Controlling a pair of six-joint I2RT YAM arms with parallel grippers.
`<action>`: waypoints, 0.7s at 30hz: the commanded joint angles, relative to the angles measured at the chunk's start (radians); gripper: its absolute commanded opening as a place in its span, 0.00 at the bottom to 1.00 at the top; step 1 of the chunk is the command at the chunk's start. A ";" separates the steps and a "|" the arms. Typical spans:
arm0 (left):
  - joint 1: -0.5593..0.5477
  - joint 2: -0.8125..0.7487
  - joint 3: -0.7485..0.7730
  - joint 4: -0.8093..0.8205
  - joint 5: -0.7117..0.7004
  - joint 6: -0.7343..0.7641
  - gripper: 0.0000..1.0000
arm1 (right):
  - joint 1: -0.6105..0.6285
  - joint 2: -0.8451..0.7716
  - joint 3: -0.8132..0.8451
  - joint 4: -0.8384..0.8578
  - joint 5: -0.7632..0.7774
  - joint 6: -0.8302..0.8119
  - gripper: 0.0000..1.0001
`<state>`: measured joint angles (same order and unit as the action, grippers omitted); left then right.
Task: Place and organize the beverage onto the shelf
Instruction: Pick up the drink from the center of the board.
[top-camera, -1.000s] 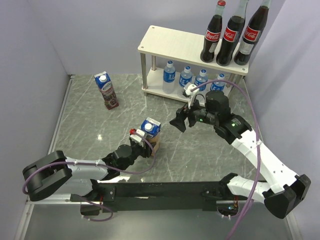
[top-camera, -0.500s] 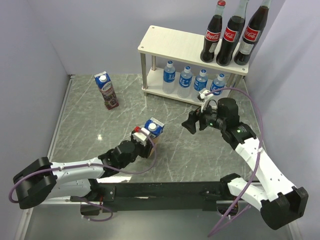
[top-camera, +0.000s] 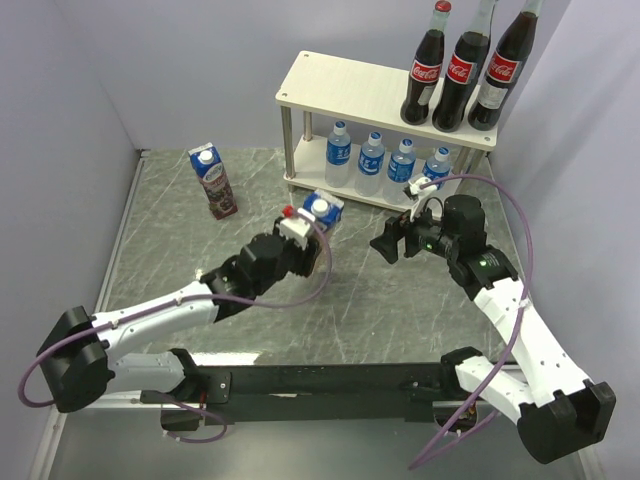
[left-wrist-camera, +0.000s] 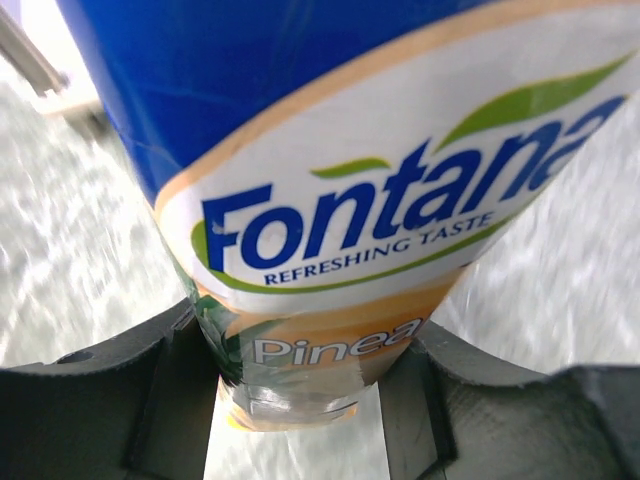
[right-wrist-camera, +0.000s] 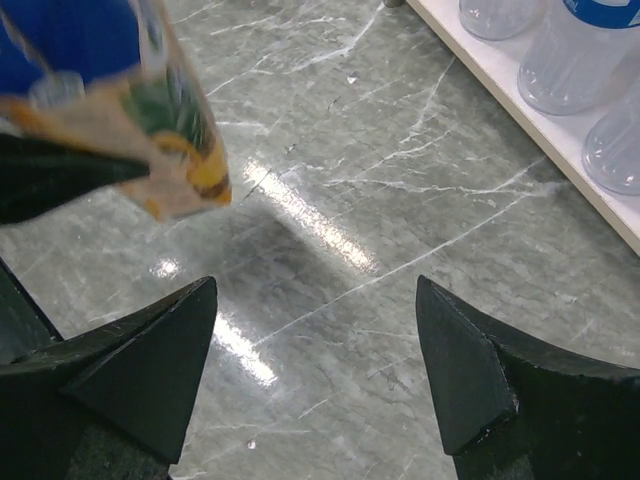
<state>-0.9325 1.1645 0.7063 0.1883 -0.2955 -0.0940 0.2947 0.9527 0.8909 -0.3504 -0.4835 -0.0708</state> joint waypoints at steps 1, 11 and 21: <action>0.043 -0.022 0.220 0.266 0.038 -0.006 0.38 | -0.015 -0.028 -0.003 0.047 -0.003 0.006 0.86; 0.130 0.098 0.568 0.129 0.122 -0.019 0.39 | -0.031 -0.034 -0.001 0.039 -0.006 0.002 0.86; 0.196 0.268 0.990 0.027 0.180 -0.021 0.37 | -0.039 -0.034 -0.003 0.033 -0.018 -0.001 0.86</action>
<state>-0.7513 1.4708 1.4723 -0.0963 -0.1482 -0.0990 0.2638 0.9371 0.8909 -0.3508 -0.4889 -0.0711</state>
